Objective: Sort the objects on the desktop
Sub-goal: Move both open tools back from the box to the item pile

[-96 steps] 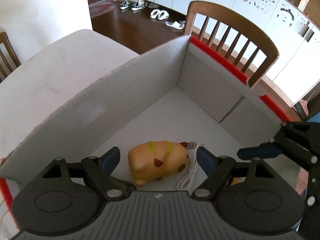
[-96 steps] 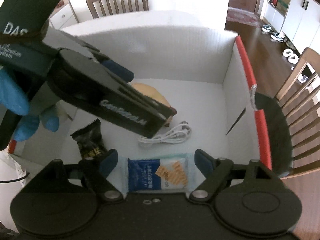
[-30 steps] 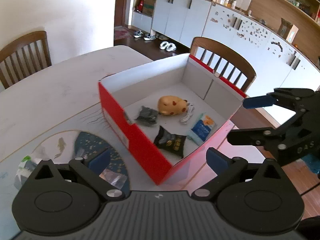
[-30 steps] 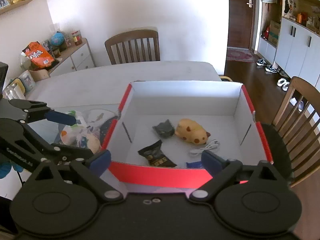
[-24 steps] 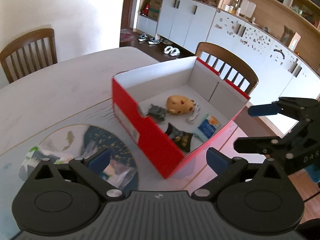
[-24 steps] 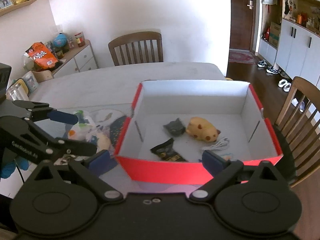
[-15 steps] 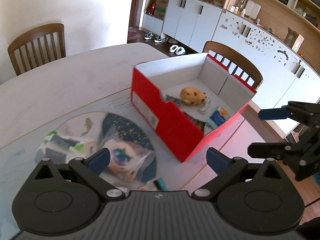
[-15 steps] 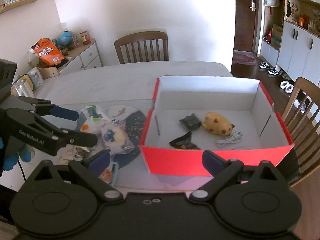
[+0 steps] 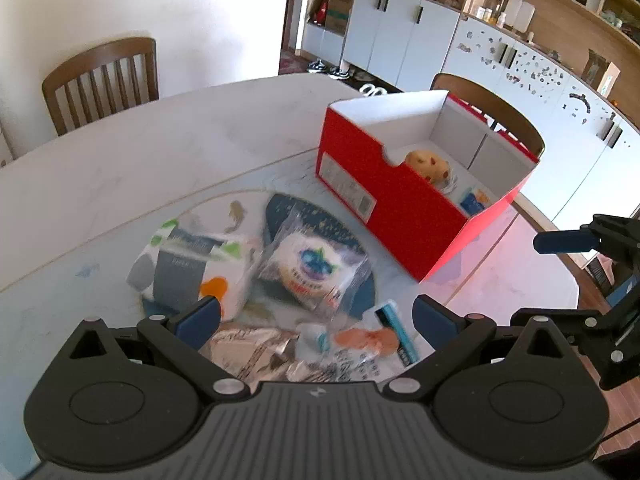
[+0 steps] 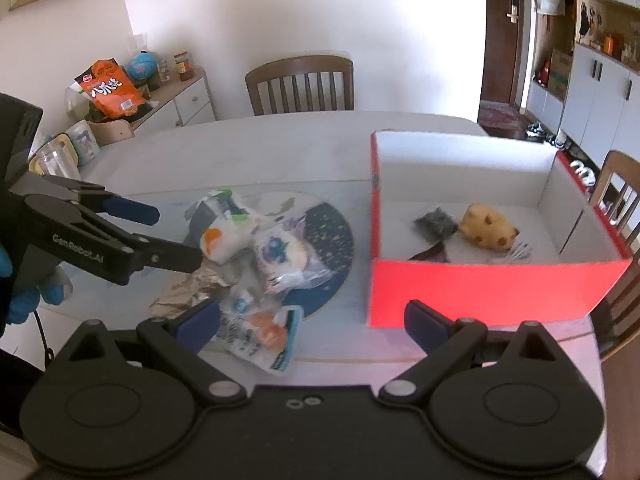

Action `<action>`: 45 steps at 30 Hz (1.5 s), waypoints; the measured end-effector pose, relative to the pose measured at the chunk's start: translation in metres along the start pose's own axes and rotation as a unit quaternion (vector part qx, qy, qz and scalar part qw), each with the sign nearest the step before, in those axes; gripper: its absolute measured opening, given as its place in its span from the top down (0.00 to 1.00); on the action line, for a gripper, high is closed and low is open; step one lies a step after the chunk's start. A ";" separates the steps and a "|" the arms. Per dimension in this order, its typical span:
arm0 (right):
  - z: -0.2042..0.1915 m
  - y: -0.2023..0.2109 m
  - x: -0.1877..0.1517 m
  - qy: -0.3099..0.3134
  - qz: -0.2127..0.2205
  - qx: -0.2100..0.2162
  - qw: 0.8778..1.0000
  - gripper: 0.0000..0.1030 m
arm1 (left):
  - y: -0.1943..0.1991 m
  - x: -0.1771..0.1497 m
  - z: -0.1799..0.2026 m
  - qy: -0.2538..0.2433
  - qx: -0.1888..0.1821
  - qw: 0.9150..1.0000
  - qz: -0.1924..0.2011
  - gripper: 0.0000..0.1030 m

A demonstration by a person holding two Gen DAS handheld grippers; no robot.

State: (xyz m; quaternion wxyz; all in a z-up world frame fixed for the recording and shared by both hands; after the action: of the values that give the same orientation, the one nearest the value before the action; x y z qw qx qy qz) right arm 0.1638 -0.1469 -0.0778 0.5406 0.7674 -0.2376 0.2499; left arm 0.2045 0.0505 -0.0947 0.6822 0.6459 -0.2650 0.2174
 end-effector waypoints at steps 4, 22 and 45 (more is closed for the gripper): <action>-0.009 -0.007 -0.008 0.000 -0.005 -0.003 1.000 0.04 | -0.004 -0.014 -0.008 0.007 0.001 1.000 -0.010 0.00; -0.025 -0.053 -0.031 -0.001 -0.015 -0.020 1.000 0.04 | -0.039 -0.052 -0.041 0.045 0.012 0.998 -0.045 0.00; -0.031 -0.122 -0.052 0.024 -0.050 -0.022 0.998 0.07 | -0.071 -0.057 -0.047 0.042 0.012 0.998 -0.052 0.00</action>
State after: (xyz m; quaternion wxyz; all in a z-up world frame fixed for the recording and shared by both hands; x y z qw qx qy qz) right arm 0.1982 -0.0758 -0.1888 0.5743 0.7602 -0.1914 0.2358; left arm 0.2102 0.0946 -0.1873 0.6950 0.6574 -0.1996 0.2120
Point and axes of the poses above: each gripper's, at about its wrist camera, not at the fingertips, and y roughly against the way its jaws point, z to its right, x to its top, the point moved 9 cm from there along -y, roughly the way its jaws point, and after that the axes turned 11 degrees about -y, right-handed, at the moved point
